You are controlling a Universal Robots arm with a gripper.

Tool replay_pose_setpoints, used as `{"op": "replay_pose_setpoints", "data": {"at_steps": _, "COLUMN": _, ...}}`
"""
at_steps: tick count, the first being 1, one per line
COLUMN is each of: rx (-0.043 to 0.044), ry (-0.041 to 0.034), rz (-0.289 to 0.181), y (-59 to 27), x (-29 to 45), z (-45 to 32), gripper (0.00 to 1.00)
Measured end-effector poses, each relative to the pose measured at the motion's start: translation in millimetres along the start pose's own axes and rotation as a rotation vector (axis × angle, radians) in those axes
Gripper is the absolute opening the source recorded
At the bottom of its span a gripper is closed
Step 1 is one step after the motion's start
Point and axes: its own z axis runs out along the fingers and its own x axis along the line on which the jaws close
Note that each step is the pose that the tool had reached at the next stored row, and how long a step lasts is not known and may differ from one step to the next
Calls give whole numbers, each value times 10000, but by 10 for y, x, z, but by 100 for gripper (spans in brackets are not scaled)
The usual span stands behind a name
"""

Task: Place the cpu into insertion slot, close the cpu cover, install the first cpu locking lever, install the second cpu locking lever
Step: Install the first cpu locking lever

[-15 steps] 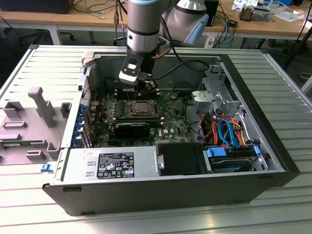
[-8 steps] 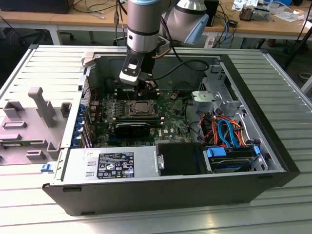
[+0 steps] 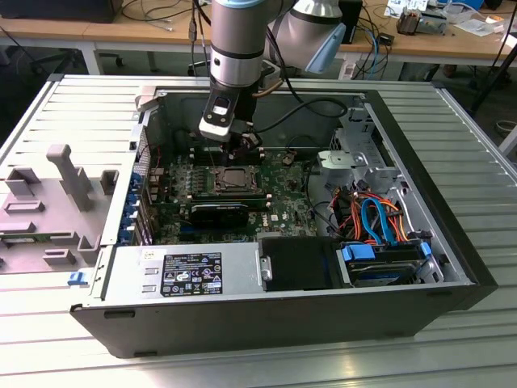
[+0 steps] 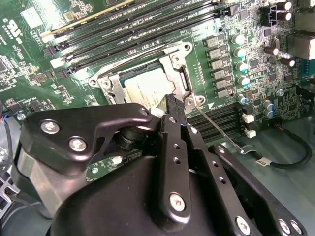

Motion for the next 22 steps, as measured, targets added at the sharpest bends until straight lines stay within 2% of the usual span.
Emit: {"op": "replay_pose_setpoints", "data": {"at_steps": 22, "rx": 11, "ry": -22, "rz": -430, "y": 0, "x": 0, "z": 0, "gripper": 11}}
